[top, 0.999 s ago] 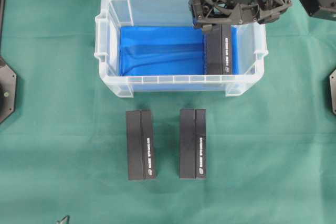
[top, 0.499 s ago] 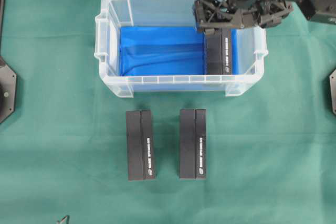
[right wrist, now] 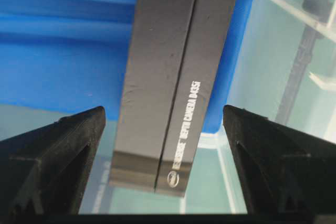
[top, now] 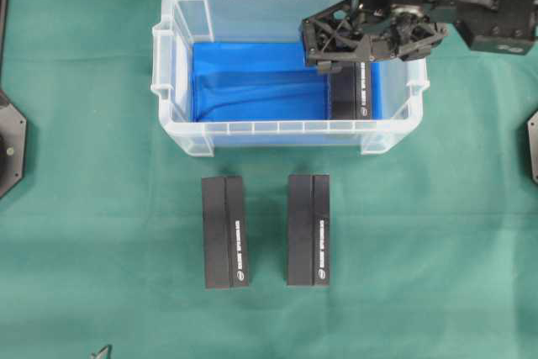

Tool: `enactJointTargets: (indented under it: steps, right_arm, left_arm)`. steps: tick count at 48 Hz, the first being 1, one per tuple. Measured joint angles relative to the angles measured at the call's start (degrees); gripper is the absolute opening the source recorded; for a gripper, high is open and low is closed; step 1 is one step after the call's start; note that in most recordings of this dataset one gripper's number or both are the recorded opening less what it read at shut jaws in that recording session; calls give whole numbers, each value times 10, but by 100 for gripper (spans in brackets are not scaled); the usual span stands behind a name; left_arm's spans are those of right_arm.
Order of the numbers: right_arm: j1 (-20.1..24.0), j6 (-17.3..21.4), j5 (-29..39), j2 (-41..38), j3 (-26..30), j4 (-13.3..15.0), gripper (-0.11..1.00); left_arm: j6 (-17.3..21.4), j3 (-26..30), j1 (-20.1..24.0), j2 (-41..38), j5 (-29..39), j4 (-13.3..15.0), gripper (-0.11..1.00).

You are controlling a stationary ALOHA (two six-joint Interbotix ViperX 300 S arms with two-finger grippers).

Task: Take the box out of the case with the right arm.
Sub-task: 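Lower the open right gripper around the right black box, then close the right gripper on the right black box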

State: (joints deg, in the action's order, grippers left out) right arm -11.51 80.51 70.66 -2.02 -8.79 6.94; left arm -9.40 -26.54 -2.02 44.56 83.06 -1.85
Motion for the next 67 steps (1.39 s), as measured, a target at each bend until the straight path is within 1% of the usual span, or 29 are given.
enactJointTargets:
  steps: [7,16,27,31,43,55,58,62,63,67]
  right_arm:
    - [-2,1,-13,-10,-10,-2,89]
    - [-9,0,-47,-25,-28,-14,89]
    - [-10,1,-73,-44,-41,-21,89]
    - [-9,1,-77,-50,-42,-25,89]
    - [-10,18,-91,-52,-46,-27,89]
    - [-10,19,-96,-53,-47,-32,88]
    - [-11,19,-96,-53,-47,-32,84]
    - [-11,19,-96,-53,-47,-33,67]
    - [-11,20,-96,-54,-47,-33,65]
    - [-11,20,-96,-53,-47,-33,65]
  left_arm:
    - [-1,0,0,1,0,0,0]
    - [-1,0,0,0,0,-1,0]
    - [-2,0,0,0,0,-1,0]
    - [-1,0,0,0,0,-1,0]
    - [-2,0,0,1,0,0,0]
    - [-1,0,0,0,0,-1,0]
    - [-1,0,0,1,0,0,0]
    - [-1,0,0,1,0,0,0]
    - [-2,0,0,1,0,-1,0]
    - [-2,0,0,1,0,-1,0]
